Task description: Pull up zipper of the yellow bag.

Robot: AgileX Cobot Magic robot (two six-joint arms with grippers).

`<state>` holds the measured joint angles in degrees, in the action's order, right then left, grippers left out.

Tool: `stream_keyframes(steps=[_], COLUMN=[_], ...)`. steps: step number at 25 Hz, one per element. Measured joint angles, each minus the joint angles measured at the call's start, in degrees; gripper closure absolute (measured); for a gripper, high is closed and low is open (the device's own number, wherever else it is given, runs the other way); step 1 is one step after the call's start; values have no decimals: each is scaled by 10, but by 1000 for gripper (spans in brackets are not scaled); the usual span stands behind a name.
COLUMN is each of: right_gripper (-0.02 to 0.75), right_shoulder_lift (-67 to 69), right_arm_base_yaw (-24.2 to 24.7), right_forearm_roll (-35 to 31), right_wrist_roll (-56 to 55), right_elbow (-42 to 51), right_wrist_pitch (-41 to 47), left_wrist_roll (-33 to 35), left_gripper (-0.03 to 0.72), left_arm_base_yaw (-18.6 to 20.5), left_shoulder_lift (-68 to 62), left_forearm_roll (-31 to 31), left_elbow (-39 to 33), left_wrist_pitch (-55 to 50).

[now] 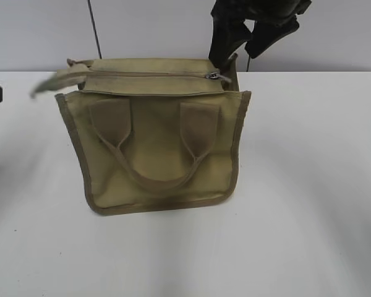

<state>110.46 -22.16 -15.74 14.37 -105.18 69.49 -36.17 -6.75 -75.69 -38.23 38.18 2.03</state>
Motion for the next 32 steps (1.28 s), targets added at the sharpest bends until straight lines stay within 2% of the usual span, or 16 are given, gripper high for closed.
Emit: stream_keyframes(steps=[2,6,12,14,18,25,27,32], right_gripper=[142,143,143,143,143,142,142,142], right_shoulder_lift=[-2,-15,-67,-88,-154,-338,-404,-582], right_arm_base_yaw=[0,0,0,0,-2,-2,-2,-2], right_forearm_roll=[0,0,0,0,0,13,15,16], right_wrist_roll=[1,-2,-3,-7,-11,2,3,2], right_elbow=[0,0,0,2,54,292,359,508], right_wrist_pitch=[0,1,1,2,1,-12,-23,-24], left_wrist_roll=[0,17,209,242,260,263,267,324], left_gripper=[258,221,215,215,228,291,265,129], left_arm_base_yaw=[0,-20,-82,-94,-99,-99,-99,-99], left_shoulder_lift=[0,0,0,0,23,160,221,378], left_forearm_roll=[39,121,314,353,370,388,392,393], left_elbow=[0,0,0,1,2,3,3,4], left_wrist_pitch=[-62,-209,-355,-397,-485,-595,-621,-681])
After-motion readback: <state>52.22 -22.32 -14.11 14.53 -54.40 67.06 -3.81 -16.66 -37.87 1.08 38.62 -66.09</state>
